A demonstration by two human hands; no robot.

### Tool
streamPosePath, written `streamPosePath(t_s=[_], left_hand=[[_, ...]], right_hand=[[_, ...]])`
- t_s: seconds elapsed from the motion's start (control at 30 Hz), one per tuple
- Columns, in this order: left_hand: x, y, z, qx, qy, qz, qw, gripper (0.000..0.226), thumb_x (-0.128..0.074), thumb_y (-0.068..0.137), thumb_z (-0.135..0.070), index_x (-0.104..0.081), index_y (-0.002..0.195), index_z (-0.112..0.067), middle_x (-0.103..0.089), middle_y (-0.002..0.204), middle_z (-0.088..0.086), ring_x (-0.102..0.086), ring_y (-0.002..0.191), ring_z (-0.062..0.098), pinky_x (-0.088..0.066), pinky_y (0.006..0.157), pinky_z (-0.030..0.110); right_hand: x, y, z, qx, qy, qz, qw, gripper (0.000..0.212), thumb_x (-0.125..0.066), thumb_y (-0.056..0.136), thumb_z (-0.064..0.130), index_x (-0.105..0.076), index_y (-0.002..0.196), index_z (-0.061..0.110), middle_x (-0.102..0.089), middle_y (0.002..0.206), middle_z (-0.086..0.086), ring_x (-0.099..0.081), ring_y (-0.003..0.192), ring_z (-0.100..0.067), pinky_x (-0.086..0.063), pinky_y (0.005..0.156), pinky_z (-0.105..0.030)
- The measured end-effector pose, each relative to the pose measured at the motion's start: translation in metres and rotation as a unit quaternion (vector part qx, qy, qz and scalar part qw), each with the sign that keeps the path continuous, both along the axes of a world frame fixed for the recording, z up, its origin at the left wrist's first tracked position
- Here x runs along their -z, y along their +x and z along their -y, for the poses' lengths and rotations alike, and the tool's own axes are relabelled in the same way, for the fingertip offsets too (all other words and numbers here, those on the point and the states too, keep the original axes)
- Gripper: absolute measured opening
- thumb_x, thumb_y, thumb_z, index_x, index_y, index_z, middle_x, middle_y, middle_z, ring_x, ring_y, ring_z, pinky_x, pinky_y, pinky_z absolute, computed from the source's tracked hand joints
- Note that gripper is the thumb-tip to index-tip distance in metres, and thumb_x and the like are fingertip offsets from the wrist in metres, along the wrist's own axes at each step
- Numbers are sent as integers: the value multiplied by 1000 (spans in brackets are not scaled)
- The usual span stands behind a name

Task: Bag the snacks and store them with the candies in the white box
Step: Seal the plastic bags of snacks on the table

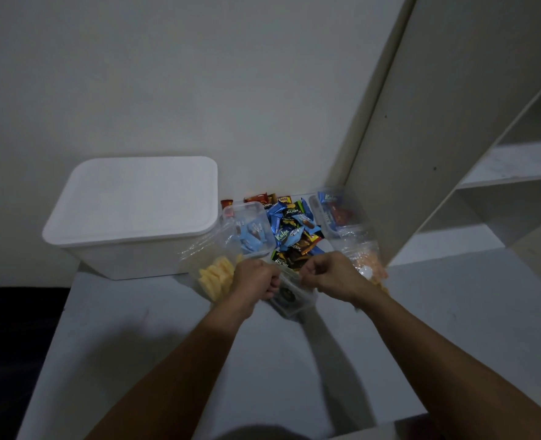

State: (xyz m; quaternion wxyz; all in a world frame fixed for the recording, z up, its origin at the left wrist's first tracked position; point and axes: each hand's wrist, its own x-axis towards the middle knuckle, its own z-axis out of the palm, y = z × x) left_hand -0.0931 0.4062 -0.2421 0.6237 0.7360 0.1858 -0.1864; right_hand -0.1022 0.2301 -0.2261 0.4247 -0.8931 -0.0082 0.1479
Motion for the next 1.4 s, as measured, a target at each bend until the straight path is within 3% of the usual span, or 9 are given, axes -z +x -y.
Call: streamPosePath(t_s=[0.2, 0.33, 0.4, 0.47, 0.57, 0.77, 0.93, 1.13, 1.4], left_hand=[[5, -3, -4, 16, 83, 45, 995, 16, -69, 78, -20, -59, 69, -13, -58, 65, 7, -57, 63, 22, -45, 59, 32], [3, -2, -7, 29, 99, 104, 989, 44, -72, 79, -16, -54, 120, -19, -53, 115, -2, -53, 103, 18, -46, 68, 26], [5, -2, -10, 73, 86, 137, 984, 51, -69, 78, -3, -57, 124, -21, -53, 125, -2, -51, 114, 18, -53, 82, 35], [9, -2, -13, 93, 123, 188, 970, 37, -70, 79, -1, -67, 111, -20, -62, 117, -3, -55, 110, 16, -51, 88, 32], [7, -4, -13, 86, 164, 238, 954, 18, -72, 80, -8, -73, 96, -18, -69, 98, -3, -61, 96, 13, -45, 79, 20], [7, -1, -11, 92, 159, 256, 949, 18, -74, 79, -6, -76, 95, -15, -73, 93, -1, -66, 89, 13, -56, 86, 37], [8, 2, -11, 74, 170, 274, 944, 13, -75, 78, -8, -78, 89, -15, -74, 85, 0, -66, 80, 14, -57, 79, 39], [7, 5, -13, 66, 188, 265, 944, 10, -77, 76, -9, -78, 85, -12, -75, 85, 2, -67, 80, 14, -57, 78, 36], [-3, 11, -18, 106, 135, 233, 957, 9, -78, 75, -9, -76, 84, -11, -73, 81, 4, -67, 80, 20, -56, 76, 35]], right_hand=[[1, 0, -4, -10, -88, 82, 993, 10, -67, 84, 16, -71, 76, 21, -67, 74, 9, -63, 71, -7, -54, 69, -28], [-3, -1, -4, -36, -104, 115, 987, 9, -65, 87, 17, -70, 81, 21, -63, 76, 10, -57, 70, -6, -47, 67, -25], [-6, -1, -4, -51, -116, 118, 985, 10, -64, 88, 17, -68, 82, 23, -63, 80, 10, -58, 76, -8, -48, 70, -26], [-8, -2, -4, -54, -131, 129, 982, 14, -62, 88, 16, -65, 79, 27, -63, 80, 11, -59, 77, -10, -50, 71, -29], [-7, -4, -3, -50, -179, 185, 965, 11, -59, 88, 15, -67, 85, 22, -64, 85, 7, -56, 79, -12, -48, 68, -31], [-1, -10, -5, -57, -245, 358, 899, 6, -70, 79, 9, -65, 81, 12, -63, 79, -3, -58, 68, -23, -42, 49, -31], [-3, -10, -2, -43, -180, 311, 932, 6, -61, 88, 15, -67, 90, 14, -65, 88, -1, -57, 76, -18, -43, 61, -28], [-5, -4, -6, -26, -100, 176, 979, 25, -71, 83, 17, -66, 107, 19, -66, 100, 5, -59, 88, -8, -53, 81, -28], [-9, 4, -11, -28, -75, 140, 987, 27, -62, 85, 4, -51, 87, 29, -62, 87, 5, -59, 82, -15, -54, 77, -41]])
